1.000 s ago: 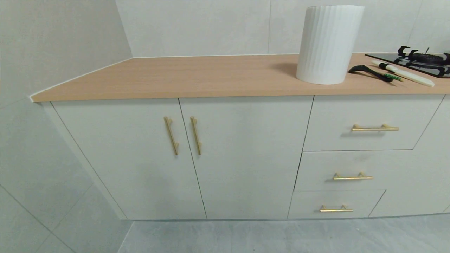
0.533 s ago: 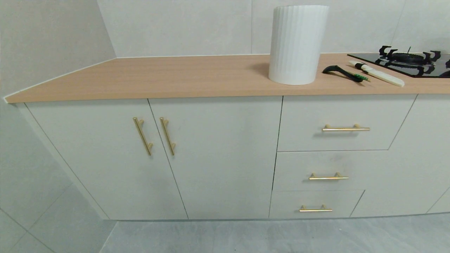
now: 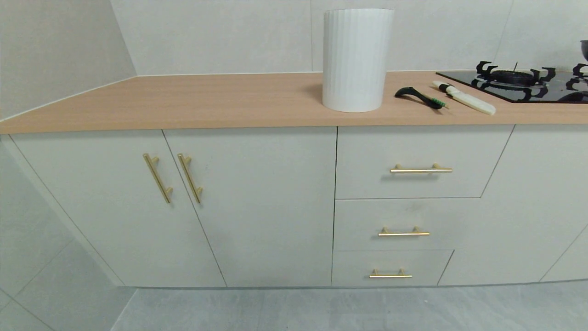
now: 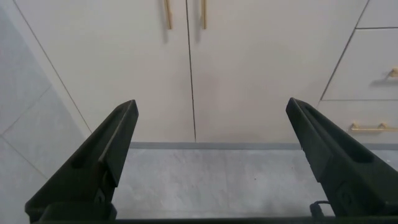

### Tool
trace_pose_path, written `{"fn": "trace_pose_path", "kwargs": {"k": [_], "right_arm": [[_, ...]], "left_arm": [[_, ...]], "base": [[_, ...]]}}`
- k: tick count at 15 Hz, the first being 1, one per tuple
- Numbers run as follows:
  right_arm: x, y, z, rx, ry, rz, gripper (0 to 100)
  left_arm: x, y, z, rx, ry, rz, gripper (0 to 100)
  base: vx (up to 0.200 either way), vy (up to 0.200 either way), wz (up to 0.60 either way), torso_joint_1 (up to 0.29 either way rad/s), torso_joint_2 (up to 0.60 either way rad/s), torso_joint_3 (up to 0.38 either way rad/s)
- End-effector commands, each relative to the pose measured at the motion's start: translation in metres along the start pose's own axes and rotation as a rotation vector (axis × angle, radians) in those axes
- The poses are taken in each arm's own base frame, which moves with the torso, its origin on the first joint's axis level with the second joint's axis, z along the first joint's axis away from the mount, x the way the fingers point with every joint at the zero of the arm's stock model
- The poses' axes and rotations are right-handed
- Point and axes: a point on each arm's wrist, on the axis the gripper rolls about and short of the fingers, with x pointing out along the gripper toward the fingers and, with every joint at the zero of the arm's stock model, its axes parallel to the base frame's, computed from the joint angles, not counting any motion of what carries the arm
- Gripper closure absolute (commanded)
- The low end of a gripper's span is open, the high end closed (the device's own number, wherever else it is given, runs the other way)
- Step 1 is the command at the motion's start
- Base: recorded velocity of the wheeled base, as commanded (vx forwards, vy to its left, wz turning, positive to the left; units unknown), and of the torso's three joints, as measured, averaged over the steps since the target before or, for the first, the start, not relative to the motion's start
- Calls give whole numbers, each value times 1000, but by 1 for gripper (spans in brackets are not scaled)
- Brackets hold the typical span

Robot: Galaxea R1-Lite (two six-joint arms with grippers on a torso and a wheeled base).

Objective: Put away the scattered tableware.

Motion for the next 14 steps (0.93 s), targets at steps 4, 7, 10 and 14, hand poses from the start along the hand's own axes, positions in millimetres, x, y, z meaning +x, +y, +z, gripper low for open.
{"fn": "trace_pose_path", "kwargs": {"k": [4,7,10,14], "right_arm": [[0,0,0,0,0,2,0],[0,0,0,-1,0,2,0],[0,0,0,-6,0,2,0],[0,0,0,-10,2,5,0]], "left_arm": [[0,0,0,2,0,2,0],[0,0,0,2,0,2,0],[0,0,0,-5,-1,2,0],[0,0,0,-5,-1,2,0]], "base": [[50,0,0,-1,2,-1],[133,0,0,-2,5,0],[0,0,0,0,0,0],[0,0,0,0,0,0]]}}
